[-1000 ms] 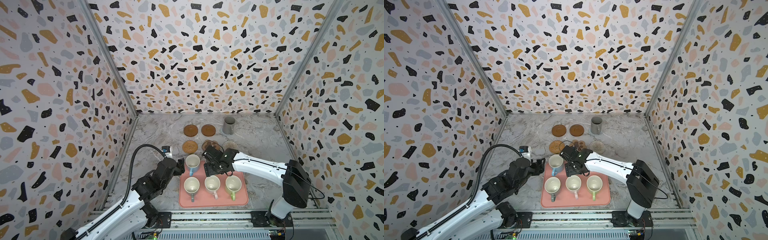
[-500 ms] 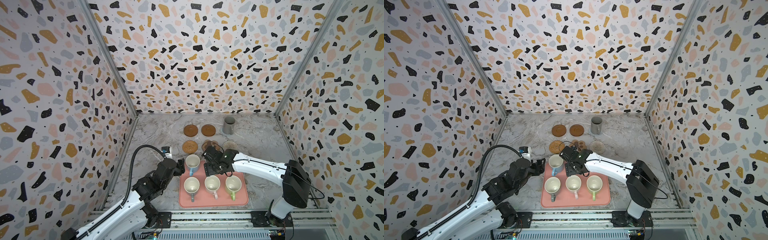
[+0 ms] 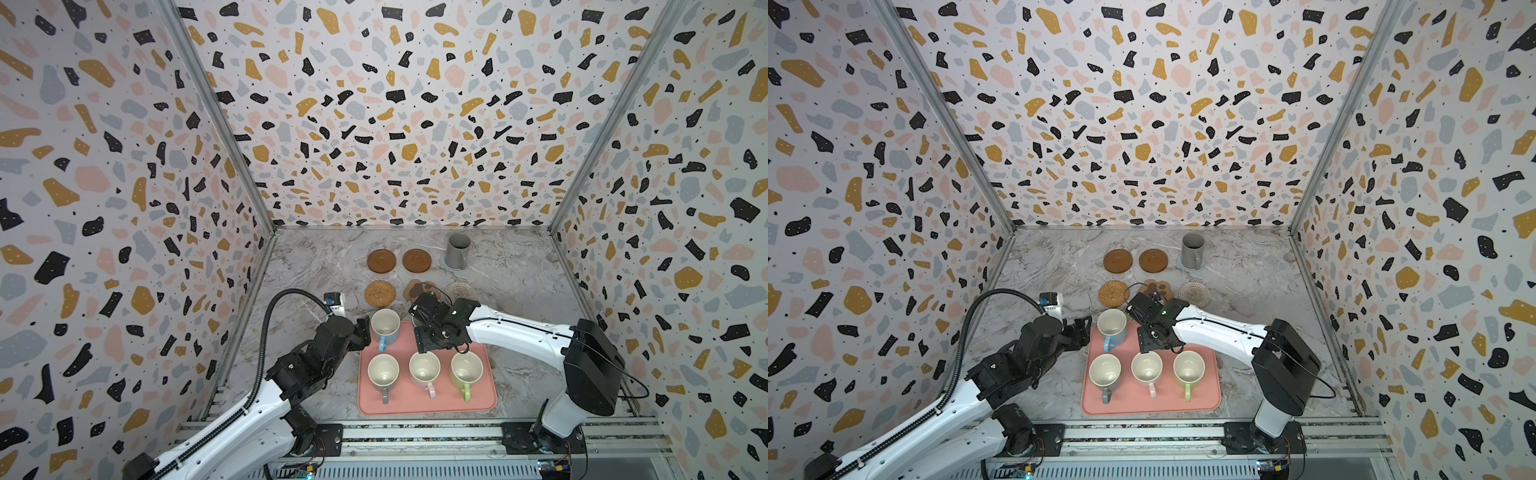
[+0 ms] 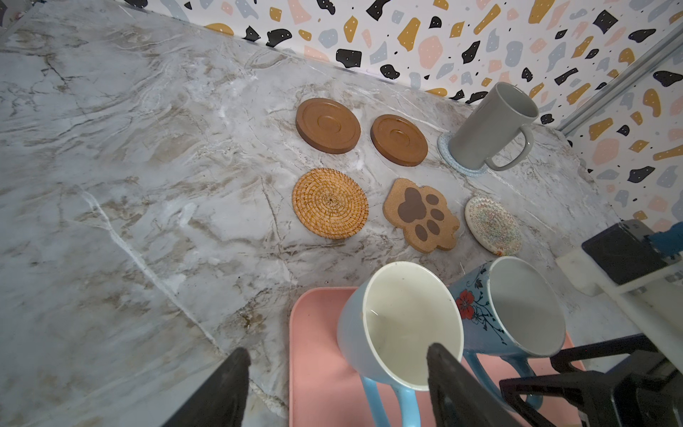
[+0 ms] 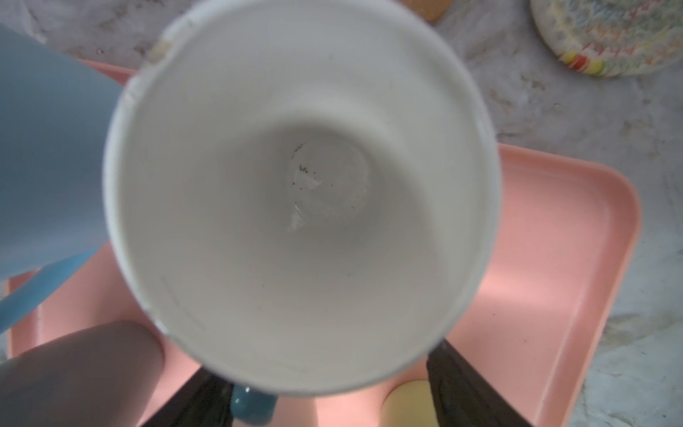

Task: Place cups on coasters
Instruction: Rotate the cup on the tray.

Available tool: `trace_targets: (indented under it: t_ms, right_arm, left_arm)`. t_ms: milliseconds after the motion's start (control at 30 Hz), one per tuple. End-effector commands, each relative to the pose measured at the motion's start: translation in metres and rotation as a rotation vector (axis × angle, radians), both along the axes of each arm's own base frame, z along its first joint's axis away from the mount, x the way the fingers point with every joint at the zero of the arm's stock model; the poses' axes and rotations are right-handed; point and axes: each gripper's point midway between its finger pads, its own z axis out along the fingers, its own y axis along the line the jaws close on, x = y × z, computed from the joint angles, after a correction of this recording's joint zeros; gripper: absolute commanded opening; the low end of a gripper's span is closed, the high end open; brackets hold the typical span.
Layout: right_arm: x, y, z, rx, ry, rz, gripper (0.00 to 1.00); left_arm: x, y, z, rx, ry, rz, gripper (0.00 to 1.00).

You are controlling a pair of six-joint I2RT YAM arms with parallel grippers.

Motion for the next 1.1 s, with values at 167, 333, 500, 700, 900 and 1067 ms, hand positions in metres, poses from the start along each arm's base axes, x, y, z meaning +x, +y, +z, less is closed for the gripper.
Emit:
trace_targets:
  t_ms: [167,333,500,700,900,1067]
  right_arm:
    - [0.006,-0.023,0.011,-0.011,-0.034,-0.033,0.77]
    - [0.009,-0.03,0.012,-0.008,-0.04,-0.037,0.76]
    - [0.009,-0.033,0.007,0.001,-0.027,-0.029,0.71]
    - [0.008,-0.027,0.005,0.025,-0.022,0.012,0.63]
    - [0.009,-0.023,0.005,0.033,-0.027,0.034,0.49]
    - [0.009,-0.02,0.005,0.038,-0.025,0.051,0.41]
  left_arm:
    - [0.003,-0.001,0.004,-0.004,-0.021,0.004,0.77]
    - [0.003,-0.001,0.006,-0.007,-0.023,0.006,0.77]
    - [0.003,-0.001,0.004,-0.007,-0.017,0.004,0.76]
    - [0.003,-0.001,0.004,-0.007,-0.016,0.006,0.77]
    - [0.003,-0.001,0.005,-0.006,-0.017,0.006,0.77]
    - [0.003,0.0,0.006,-0.005,-0.019,0.007,0.77]
